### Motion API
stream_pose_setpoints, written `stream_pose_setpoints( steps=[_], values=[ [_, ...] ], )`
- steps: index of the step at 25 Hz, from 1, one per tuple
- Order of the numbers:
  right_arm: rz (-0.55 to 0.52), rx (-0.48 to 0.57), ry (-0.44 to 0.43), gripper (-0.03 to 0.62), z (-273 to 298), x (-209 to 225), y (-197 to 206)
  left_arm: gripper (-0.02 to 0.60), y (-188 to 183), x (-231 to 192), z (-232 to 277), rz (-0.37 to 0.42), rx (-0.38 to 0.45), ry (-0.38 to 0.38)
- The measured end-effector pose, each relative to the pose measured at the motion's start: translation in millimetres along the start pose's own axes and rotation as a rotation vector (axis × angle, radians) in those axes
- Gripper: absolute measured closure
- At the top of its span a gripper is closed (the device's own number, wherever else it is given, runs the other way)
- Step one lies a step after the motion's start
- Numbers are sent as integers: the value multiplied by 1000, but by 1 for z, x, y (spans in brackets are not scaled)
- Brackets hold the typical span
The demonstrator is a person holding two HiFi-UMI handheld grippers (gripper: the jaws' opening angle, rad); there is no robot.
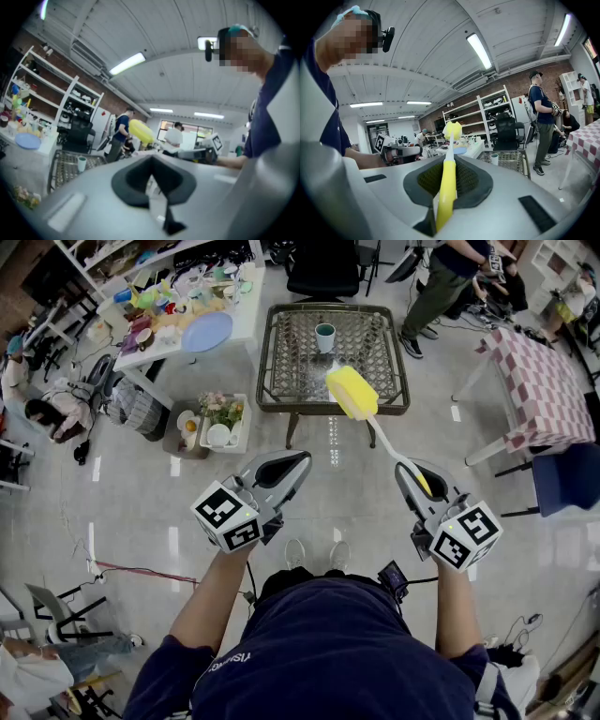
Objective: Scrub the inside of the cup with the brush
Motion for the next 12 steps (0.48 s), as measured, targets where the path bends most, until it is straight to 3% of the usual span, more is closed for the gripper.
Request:
stream_pose_setpoints(
  steps=[12],
  values=[
    [27,1,-8,565,2,20,5,578,6,-6,18,-2,-10,-10]
  ],
)
Point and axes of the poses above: the fingertips, and each gripper's own axes: z forward along the fingers, x to its right, y out of its underside, the point moved 3 cm from there along -z, backward along the fingers, and after that the axes turned 4 degrees about y, right-handed, at the moved point
